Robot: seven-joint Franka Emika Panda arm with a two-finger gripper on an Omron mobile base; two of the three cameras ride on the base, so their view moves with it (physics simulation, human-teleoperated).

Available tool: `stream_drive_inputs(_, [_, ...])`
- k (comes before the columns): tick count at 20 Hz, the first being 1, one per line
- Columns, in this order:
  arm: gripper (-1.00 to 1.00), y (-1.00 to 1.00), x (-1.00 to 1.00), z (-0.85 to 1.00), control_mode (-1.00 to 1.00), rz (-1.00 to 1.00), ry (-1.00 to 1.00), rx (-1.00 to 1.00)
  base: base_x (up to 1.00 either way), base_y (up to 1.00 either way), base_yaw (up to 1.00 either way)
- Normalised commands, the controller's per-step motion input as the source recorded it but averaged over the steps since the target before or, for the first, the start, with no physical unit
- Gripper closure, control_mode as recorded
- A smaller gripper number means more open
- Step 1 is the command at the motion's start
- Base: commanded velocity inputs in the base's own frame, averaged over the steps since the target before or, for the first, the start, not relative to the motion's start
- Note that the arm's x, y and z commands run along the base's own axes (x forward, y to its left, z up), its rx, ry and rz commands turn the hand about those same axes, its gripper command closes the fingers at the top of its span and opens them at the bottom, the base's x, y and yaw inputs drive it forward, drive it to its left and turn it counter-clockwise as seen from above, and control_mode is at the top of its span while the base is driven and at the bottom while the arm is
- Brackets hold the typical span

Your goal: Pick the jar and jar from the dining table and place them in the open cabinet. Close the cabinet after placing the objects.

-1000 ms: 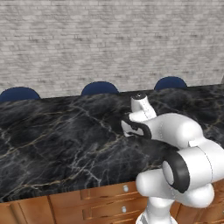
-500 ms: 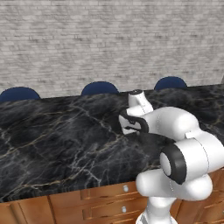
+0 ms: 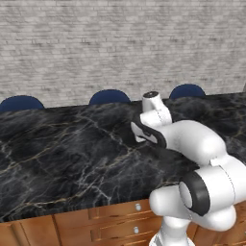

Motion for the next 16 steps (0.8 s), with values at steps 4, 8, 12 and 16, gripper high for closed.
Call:
stream_drive_inputs(4, [1.0,-0.02,-0.29,0.7,-1.0,-0.08,-0.08,-0.06,0.0,0.0,0.0])
stream_drive_inputs(8, [1.0,-0.05,-0.42,0.69,-1.0,-0.08,-0.1,-0.07,0.0,0.0,0.0])
stream_drive_inputs(12, [1.0,-0.12,-0.41,0.58,-1.0,-0.08,-0.04,-0.03,0.0,0.0,0.0])
stream_drive_inputs(16, [1.0,-0.16,-0.45,0.53,-1.0,-0.08,-0.01,0.0,0.0,0.0,0.0])
